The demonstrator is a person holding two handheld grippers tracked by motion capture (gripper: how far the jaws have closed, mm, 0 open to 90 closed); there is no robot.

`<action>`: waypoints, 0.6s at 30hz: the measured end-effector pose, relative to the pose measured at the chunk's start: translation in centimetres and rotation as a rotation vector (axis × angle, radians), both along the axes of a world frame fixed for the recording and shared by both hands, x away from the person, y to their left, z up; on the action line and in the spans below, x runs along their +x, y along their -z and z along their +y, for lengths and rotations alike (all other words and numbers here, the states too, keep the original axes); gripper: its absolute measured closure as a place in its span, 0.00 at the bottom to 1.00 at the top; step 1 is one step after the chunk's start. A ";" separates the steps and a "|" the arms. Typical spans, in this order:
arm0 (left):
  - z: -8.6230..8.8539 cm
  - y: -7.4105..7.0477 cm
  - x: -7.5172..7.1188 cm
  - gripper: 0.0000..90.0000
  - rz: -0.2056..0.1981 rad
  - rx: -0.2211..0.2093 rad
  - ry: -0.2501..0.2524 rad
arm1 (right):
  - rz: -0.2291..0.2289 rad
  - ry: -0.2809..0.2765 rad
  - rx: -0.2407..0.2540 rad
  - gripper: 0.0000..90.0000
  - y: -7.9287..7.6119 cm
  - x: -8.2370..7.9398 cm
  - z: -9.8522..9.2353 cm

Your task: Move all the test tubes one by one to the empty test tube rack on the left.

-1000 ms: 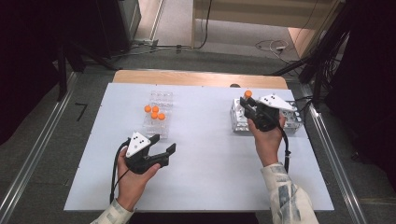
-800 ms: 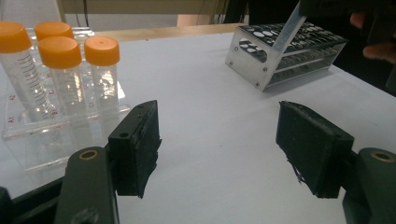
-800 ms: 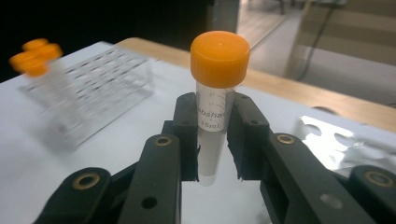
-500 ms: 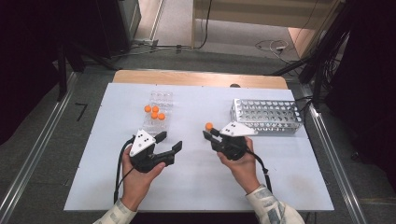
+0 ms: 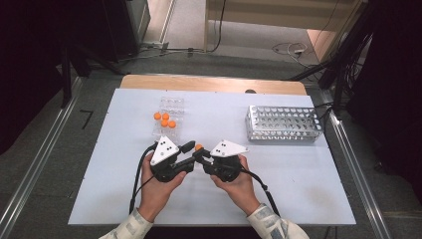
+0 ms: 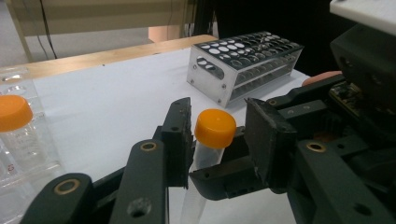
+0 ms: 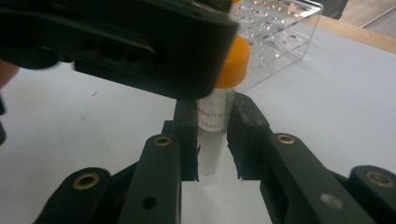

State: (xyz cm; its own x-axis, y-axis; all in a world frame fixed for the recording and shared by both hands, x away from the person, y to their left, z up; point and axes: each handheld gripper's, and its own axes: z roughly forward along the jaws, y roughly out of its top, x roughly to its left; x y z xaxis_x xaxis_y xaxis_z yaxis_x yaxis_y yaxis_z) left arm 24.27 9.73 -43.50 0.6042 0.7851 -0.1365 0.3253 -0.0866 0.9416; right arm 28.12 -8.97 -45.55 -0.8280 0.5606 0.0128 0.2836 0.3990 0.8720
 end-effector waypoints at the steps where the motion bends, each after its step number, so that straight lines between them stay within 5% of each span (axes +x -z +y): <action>1: 0.0 0.1 0.1 0.69 0.001 0.004 0.000 | 0.003 -0.001 0.000 0.80 0.0 -0.1 0.1; 13: 0.0 0.3 0.2 0.78 0.007 0.036 0.015 | 0.006 -0.014 -0.001 0.79 -0.1 -0.4 0.2; 18: 0.8 -0.1 0.2 0.78 0.006 0.011 0.003 | 0.016 -0.004 -0.008 0.57 -0.1 -0.5 -0.1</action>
